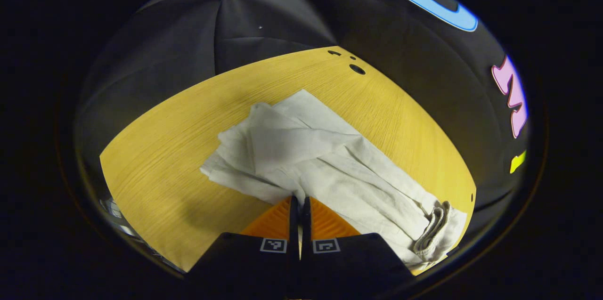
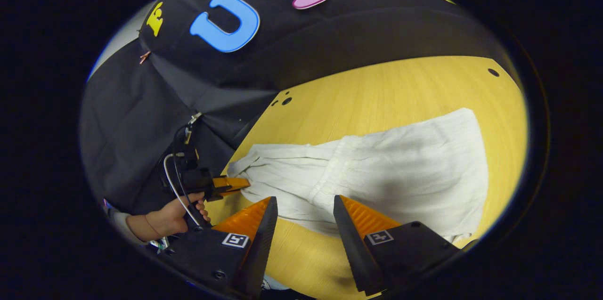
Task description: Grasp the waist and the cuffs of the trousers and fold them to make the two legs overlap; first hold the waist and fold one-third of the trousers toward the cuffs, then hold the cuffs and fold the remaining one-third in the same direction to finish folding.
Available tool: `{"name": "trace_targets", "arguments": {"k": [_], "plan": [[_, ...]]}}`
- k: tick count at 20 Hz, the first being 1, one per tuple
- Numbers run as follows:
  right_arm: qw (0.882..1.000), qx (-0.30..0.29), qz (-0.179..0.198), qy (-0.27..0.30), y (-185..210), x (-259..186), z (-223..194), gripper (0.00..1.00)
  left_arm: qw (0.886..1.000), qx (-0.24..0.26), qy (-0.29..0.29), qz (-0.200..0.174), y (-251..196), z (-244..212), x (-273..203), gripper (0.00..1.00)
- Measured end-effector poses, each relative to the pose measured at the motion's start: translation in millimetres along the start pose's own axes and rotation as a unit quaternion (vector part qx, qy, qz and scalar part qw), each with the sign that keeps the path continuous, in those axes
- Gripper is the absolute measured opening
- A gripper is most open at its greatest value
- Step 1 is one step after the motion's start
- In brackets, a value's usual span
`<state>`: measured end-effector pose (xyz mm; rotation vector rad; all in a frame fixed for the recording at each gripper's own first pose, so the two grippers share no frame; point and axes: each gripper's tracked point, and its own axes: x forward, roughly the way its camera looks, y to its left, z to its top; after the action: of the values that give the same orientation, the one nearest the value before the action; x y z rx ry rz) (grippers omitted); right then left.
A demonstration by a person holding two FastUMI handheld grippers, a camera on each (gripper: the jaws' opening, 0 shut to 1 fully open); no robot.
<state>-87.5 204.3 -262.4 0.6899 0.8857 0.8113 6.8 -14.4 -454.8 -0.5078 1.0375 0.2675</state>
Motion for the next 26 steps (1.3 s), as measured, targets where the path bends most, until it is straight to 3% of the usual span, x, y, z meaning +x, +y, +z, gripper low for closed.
{"name": "trace_targets", "arguments": {"k": [6, 10, 16, 18, 20, 26], "plan": [[0.996, 0.043, -0.072, -0.035, -90.7, -84.4, 17.4, 0.75, 0.998, -0.033, -0.051, -0.036, -19.2, 28.3, -21.3, 0.06], [0.989, 0.060, -0.115, -0.066, -138.6, -134.2, 26.9, 0.75, 0.993, 0.023, -0.096, -0.063, -63.0, 52.8, -44.5, 0.06], [0.983, 0.086, -0.132, -0.098, -171.4, -171.7, 42.4, 0.75, 0.978, 0.095, -0.147, -0.113, -142.3, 67.9, -78.6, 0.06], [0.981, 0.091, -0.135, -0.108, -178.1, -181.3, 47.3, 0.75, 0.970, 0.130, -0.156, -0.135, -173.3, 62.5, -90.6, 0.02], [0.979, 0.095, -0.138, -0.115, -184.7, -188.9, 49.6, 0.75, 0.959, 0.171, -0.165, -0.157, -204.3, 51.8, -102.4, 0.06], [0.975, 0.102, -0.151, -0.126, -198.7, -205.4, 49.9, 0.75, 0.909, 0.309, -0.167, -0.224, -286.1, -3.9, -121.6, 0.06]]}}
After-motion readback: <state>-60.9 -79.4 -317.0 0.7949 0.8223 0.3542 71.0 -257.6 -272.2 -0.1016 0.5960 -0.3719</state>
